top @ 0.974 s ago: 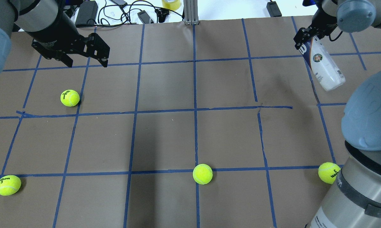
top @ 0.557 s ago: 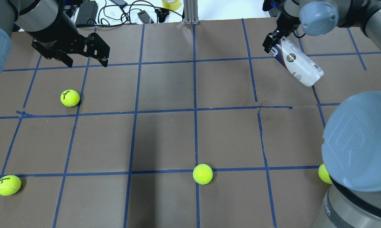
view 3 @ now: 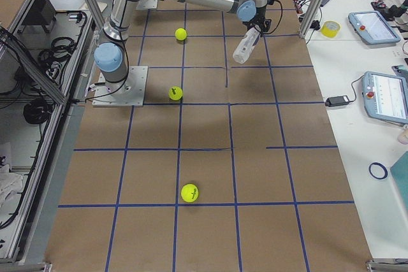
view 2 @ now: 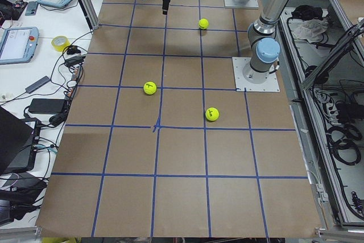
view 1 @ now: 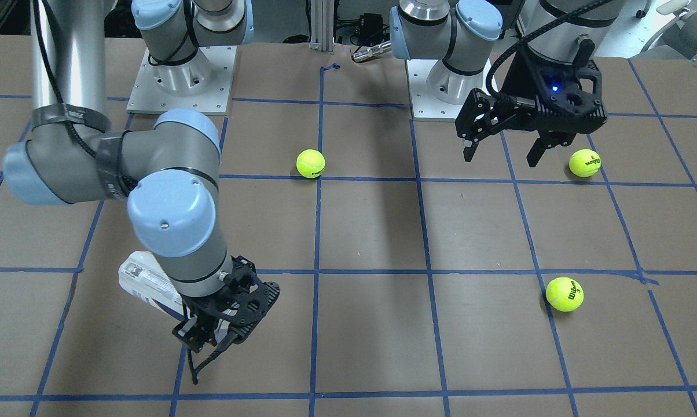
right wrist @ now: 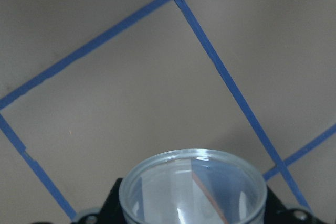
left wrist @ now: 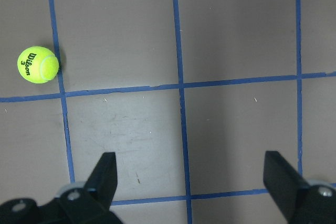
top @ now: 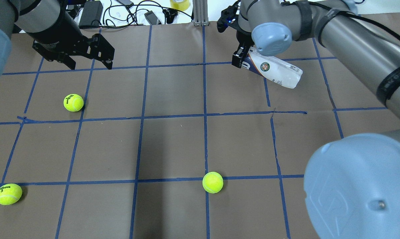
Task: Lift up tennis ball bucket
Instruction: 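Carry the tube toward the table centre and lay it down with the right gripper, then open and raise the right gripper away from the tube while the left gripper approaches it, then grasp the open end of the lying tube with the left gripper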
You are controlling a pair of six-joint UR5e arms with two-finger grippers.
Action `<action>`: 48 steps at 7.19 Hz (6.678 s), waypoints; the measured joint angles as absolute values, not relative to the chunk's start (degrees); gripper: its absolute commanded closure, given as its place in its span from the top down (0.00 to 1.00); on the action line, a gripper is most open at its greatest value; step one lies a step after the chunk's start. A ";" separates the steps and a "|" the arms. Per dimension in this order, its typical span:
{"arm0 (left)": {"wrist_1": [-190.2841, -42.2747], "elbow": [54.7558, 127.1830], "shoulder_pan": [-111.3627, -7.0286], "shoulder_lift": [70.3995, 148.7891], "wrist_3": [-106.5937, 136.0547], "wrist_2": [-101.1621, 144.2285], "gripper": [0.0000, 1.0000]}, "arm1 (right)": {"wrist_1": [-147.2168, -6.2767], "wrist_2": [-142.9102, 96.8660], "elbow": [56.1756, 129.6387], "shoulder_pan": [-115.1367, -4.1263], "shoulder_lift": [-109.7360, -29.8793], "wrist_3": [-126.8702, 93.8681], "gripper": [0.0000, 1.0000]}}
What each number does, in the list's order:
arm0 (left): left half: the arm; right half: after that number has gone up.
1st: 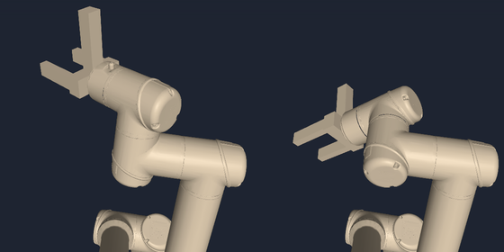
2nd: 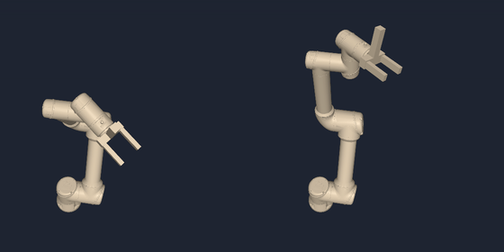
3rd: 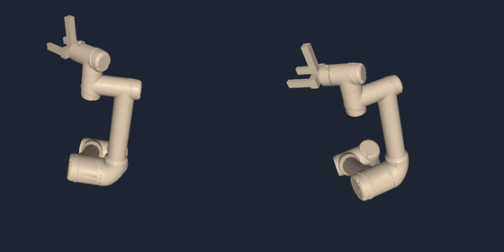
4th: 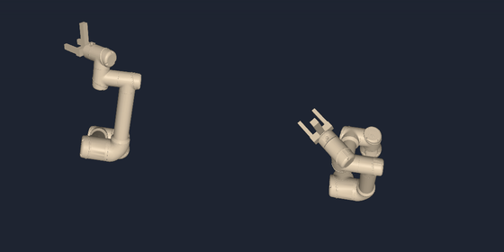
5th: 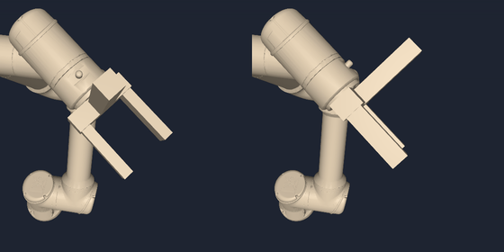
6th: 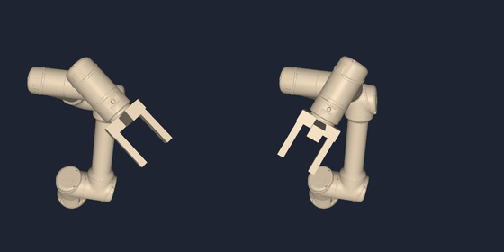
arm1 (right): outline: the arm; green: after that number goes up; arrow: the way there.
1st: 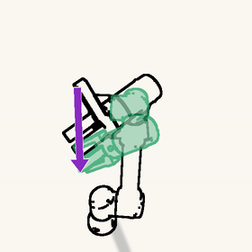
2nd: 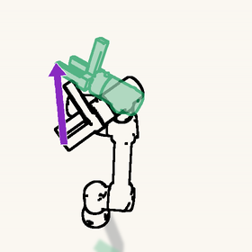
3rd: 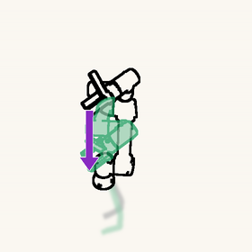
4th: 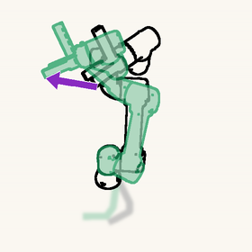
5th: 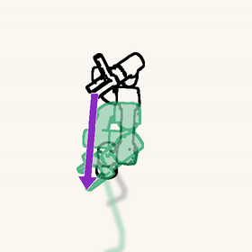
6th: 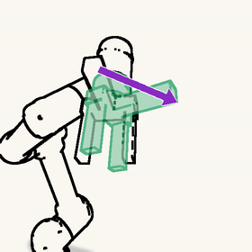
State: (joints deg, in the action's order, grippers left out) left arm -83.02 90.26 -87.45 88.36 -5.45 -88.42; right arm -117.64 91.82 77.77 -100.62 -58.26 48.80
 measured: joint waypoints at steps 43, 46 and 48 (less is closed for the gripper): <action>-65.59 92.91 -85.17 126.86 -11.29 -39.03 0.81 | -88.63 87.71 85.31 -91.11 -90.31 6.46 1.00; -65.49 92.73 -85.17 126.76 -11.12 -38.83 0.00 | -88.85 87.71 85.34 -91.00 -90.30 6.34 1.00; -65.40 92.66 -85.17 125.37 -9.56 -38.63 0.00 | -88.84 87.69 85.33 -90.54 -90.27 6.38 1.00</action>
State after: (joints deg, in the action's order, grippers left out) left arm -65.40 92.66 -85.17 125.37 -9.56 -38.63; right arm -88.84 87.69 85.33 -90.54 -90.27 6.38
